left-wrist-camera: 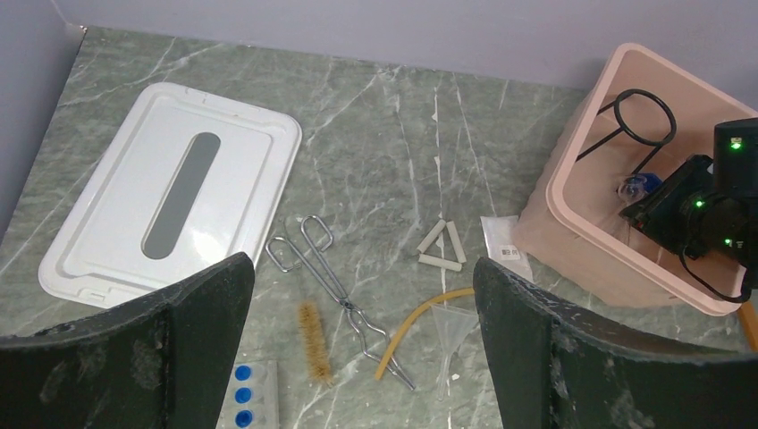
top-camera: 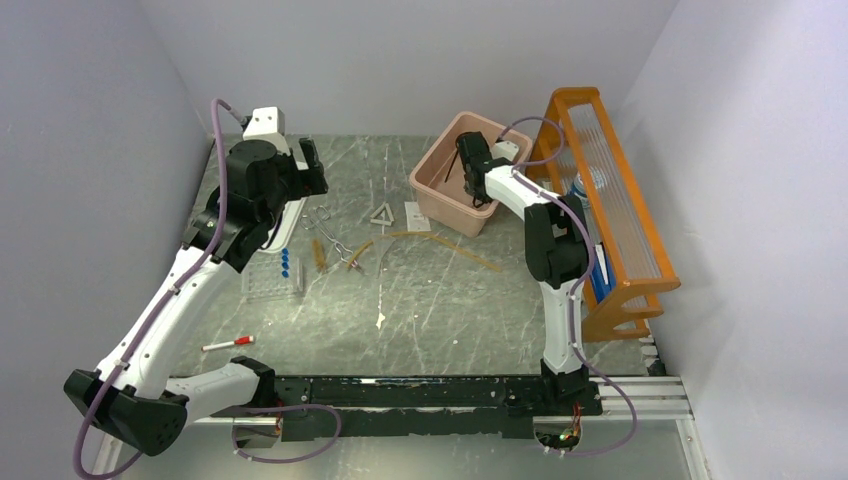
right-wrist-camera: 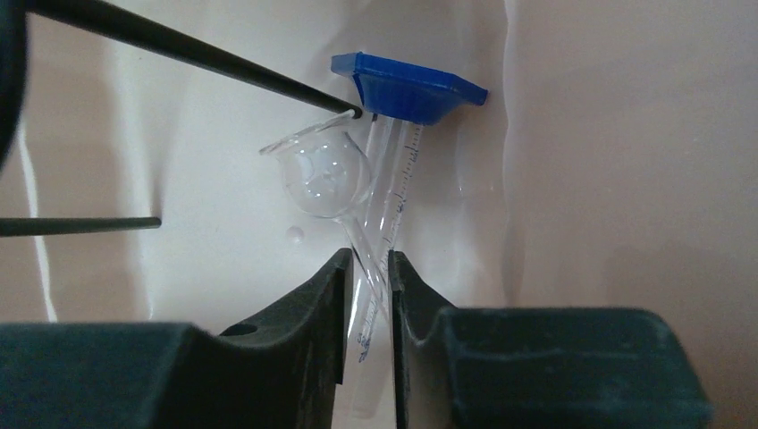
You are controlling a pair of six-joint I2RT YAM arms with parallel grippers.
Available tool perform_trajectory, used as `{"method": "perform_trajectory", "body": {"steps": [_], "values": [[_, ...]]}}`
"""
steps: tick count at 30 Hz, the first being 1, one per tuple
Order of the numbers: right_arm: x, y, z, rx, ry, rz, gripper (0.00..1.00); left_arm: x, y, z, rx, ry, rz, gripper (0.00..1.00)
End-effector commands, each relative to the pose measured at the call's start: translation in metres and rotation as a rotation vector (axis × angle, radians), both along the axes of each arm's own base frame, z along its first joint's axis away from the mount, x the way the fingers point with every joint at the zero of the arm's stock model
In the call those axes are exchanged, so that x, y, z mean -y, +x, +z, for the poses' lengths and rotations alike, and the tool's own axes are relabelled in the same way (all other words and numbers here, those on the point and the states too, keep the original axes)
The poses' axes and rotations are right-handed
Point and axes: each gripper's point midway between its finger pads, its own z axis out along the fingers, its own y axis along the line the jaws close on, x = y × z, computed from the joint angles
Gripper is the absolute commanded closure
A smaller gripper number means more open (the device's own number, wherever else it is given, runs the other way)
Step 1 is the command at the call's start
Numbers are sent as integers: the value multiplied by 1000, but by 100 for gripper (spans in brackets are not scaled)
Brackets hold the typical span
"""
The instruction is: Organize the chemistry lab equipment
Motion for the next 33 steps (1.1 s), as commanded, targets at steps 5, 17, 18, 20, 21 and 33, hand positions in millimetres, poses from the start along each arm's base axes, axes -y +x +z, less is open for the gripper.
{"method": "perform_trajectory", "body": {"steps": [5,17,18,20,21,33], "values": [[10,2,9,21,-3,-63,73,-2,-1,0,3,-24,25,5],[10,-2,112,202,21,-19,57,7,-2,-5,-21,-60,-7,6],[10,-4,125,226,25,-10,56,6,-2,-4,-20,-61,-5,6],[6,-11,154,282,28,29,54,4,-2,-2,-16,-62,10,6],[-1,-15,167,313,36,75,52,0,-3,0,-12,-60,31,6],[-178,-80,205,389,129,754,44,-28,-20,52,117,-106,145,6]]}}
